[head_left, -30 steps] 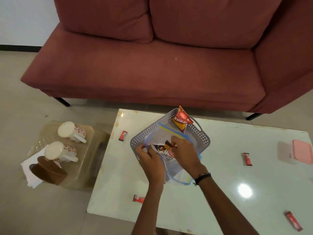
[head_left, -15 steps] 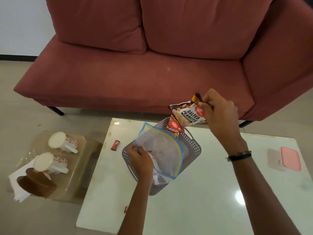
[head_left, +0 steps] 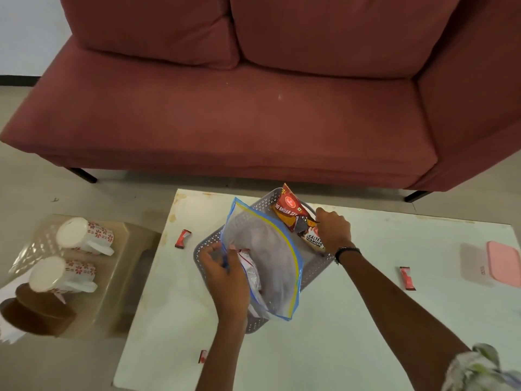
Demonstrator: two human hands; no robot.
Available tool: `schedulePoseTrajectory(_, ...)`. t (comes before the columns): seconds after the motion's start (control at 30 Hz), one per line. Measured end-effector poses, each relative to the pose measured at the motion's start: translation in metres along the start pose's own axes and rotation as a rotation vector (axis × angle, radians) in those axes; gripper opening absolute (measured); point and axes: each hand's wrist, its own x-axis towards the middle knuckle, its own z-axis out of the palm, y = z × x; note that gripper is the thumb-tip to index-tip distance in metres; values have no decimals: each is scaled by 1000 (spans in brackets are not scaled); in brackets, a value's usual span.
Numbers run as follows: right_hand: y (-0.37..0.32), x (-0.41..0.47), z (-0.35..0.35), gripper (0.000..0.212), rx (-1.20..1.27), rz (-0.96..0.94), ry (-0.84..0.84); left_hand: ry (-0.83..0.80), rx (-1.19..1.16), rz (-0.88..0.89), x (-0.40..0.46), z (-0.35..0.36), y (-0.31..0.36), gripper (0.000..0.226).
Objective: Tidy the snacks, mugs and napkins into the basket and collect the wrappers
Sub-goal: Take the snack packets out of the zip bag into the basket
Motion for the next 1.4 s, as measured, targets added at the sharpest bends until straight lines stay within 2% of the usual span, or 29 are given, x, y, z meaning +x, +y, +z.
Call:
schedulePoseTrajectory(0.27,4,0,0,24,164,91,57,-41,-10,12,-8,-1,8,19)
schedulePoseTrajectory(0.33,1,-10,-14,27,339,160,118,-37,-10,11,-10,-3,10,20)
schedulePoseTrajectory(0.4,-11,-28,-44,22,576,161,255,-9,1,14,-12,-6,10,20)
schedulePoseTrajectory(0.47,-33,-60,-86,12,811,41,401,24,14,11,-14,-9,11,16)
schedulePoseTrajectory(0.5,-48,-79,-106,9,922,-43,410,35,18,8,-16,-11,11,13)
schedulePoseTrajectory(0.53,-63,-97,-121,9,1011,-131,356,42,24,11,-18,-13,12,11)
schedulePoseTrajectory(0.6,-91,-117,-125,12,1072,-234,90,44,38,29,-22,-17,13,8)
schedulePoseTrajectory(0.63,-105,-117,-115,13,994,-244,-56,41,42,44,-24,-19,13,8)
schedulePoseTrajectory(0.7,-126,-104,-79,16,656,-247,-246,36,50,74,-29,-23,13,9)
schedulePoseTrajectory(0.77,-139,-89,-37,24,385,-249,-336,27,69,101,-35,-27,12,12)
schedulePoseTrajectory(0.83,-145,-76,-4,27,294,-224,-401,14,76,128,-38,-30,6,14)
schedulePoseTrajectory(1.0,-153,-60,45,46,343,3,-423,-43,111,177,-48,-37,-5,12)
schedulePoseTrajectory(1.13,-166,-68,68,32,307,-97,-452,-68,119,190,-46,-48,-16,14)
schedulePoseTrajectory(1.2,-170,-74,71,29,212,-161,-462,-56,125,190,-42,-53,-19,13)
schedulePoseTrajectory(1.4,-161,-82,72,28,-95,-227,-301,-38,93,168,-33,-56,-19,8)
